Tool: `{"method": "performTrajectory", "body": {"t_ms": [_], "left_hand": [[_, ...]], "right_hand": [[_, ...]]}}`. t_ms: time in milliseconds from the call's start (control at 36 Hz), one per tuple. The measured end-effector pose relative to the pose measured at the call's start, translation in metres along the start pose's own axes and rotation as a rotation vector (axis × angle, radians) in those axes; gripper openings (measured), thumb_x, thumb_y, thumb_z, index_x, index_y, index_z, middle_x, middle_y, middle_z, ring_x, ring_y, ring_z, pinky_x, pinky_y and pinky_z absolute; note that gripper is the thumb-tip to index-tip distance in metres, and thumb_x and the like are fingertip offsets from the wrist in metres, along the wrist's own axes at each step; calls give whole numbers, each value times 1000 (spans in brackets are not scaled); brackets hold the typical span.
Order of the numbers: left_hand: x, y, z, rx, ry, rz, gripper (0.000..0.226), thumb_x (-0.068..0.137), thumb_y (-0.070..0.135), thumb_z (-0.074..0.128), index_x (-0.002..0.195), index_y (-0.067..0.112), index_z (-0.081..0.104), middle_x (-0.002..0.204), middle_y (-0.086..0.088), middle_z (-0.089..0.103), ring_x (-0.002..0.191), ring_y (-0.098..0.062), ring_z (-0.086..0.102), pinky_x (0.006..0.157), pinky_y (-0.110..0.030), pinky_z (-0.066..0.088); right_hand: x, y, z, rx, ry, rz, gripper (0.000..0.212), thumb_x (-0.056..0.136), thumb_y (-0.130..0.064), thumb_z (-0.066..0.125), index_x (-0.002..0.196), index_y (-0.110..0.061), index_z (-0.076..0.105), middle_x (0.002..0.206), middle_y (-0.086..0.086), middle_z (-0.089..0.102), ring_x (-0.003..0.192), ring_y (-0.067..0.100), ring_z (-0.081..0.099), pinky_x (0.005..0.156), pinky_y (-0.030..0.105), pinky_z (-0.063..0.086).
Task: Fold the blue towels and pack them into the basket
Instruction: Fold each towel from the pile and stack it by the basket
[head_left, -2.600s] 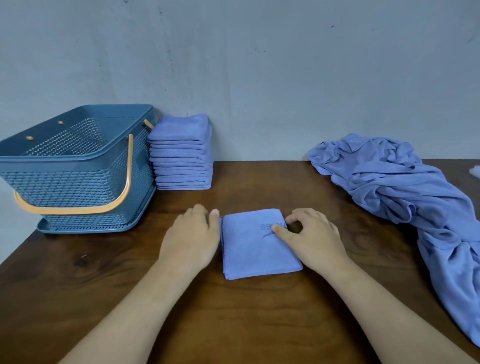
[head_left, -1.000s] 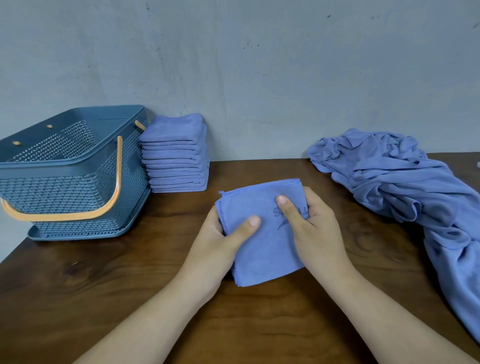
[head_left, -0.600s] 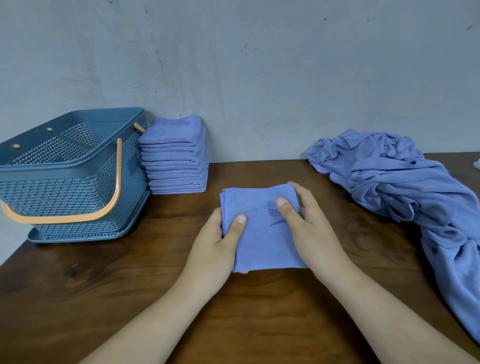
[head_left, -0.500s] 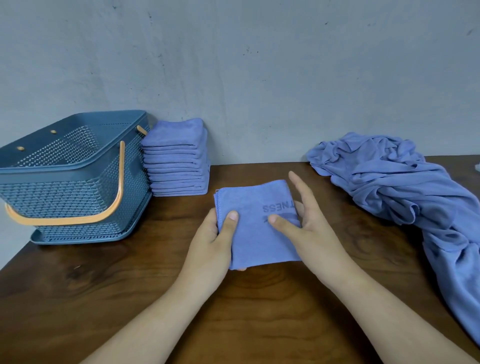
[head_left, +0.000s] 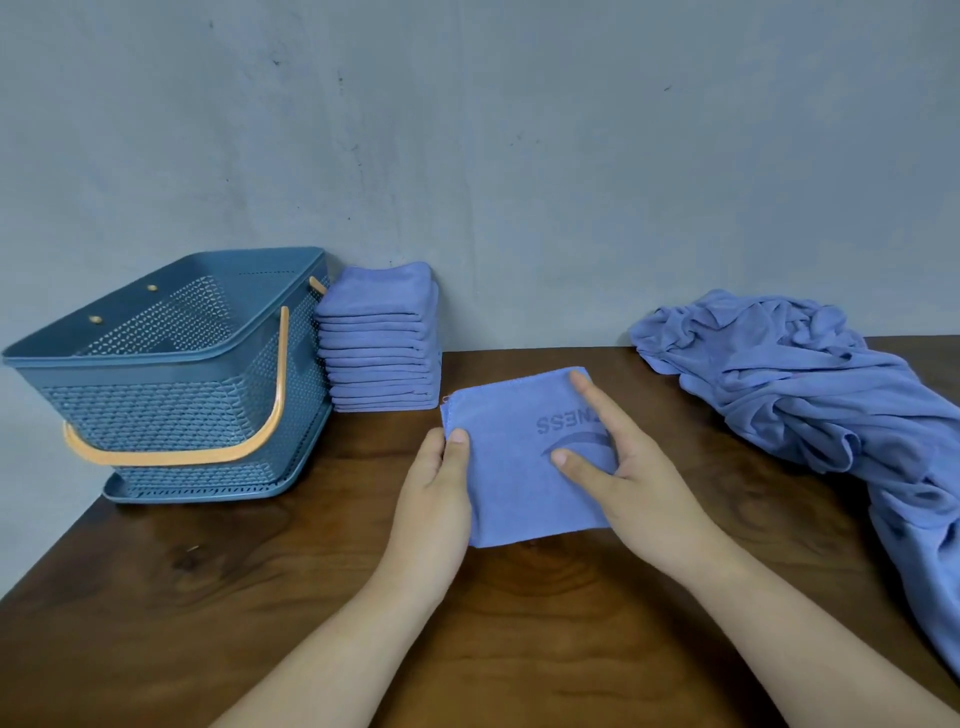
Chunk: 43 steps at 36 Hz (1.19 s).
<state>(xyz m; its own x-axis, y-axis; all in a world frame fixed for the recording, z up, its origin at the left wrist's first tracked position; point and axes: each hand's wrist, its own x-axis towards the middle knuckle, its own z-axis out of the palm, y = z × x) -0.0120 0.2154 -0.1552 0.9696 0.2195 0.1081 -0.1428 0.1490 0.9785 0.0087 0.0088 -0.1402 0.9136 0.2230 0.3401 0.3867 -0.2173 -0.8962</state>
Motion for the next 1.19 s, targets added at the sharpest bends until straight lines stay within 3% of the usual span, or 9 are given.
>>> {"method": "performTrajectory", "body": {"t_ms": [222,361,472,611,722,778,917,1056,1194], "left_hand": [[18,24,-26,184,169,258,30,111,52,46,101,34,68,96,14,75,86,0,70,67,-9,47],[29,44,-46,-39,241,366,35,107,56,52,122,30,69,120,4,75,111,-17,71,87,-40,57],[32,59,-59,-287,232,434,46,102,56,63,140,30,60,138,-3,67,111,-29,73,66,-41,63],[40,50,-66,-353,267,381,48,99,48,59,141,25,57,143,1,66,116,-29,71,71,-42,63],[45,35,-65,-244,256,291,51,96,55,59,138,25,58,138,4,68,114,-26,72,70,-42,64],[46,28,-64,-213,215,245,54,93,57,59,137,26,58,134,5,70,111,-25,73,68,-41,64],[48,20,-62,-159,113,149,57,89,60,61,136,28,58,128,7,72,109,-25,74,69,-42,64],[46,18,-57,-132,51,148,53,90,58,62,135,30,59,128,4,72,108,-26,73,69,-44,64],[46,15,-56,-124,23,151,49,91,58,62,133,33,60,127,3,72,108,-28,73,69,-42,63]], "right_hand": [[49,-40,14,-122,-53,-188,56,103,-24,70,147,-54,53,148,-31,53,140,-11,44,106,1,30],[95,-67,37,-43,-90,-296,54,104,-18,69,150,-42,55,151,-28,53,143,-6,45,114,13,36],[146,-93,62,167,-26,-348,53,103,-12,67,147,-40,57,150,-24,56,141,0,51,111,18,44],[243,-103,105,349,164,-160,49,99,-10,69,139,-36,62,144,-11,63,131,8,61,108,32,54],[281,-83,136,212,-50,270,49,101,-19,69,148,-29,56,133,-3,61,100,14,67,61,29,61],[286,-70,144,123,-104,374,44,101,-19,69,143,-24,58,119,1,59,86,12,62,54,23,60],[298,-62,148,84,-53,343,38,102,-19,66,139,-24,61,115,2,59,87,15,61,48,20,54],[307,-56,142,91,-1,232,48,101,-16,67,147,-28,57,136,0,53,100,15,60,52,22,56],[313,-48,141,-191,-80,248,56,101,-31,68,154,-26,51,140,1,54,97,13,60,65,30,60]]}}
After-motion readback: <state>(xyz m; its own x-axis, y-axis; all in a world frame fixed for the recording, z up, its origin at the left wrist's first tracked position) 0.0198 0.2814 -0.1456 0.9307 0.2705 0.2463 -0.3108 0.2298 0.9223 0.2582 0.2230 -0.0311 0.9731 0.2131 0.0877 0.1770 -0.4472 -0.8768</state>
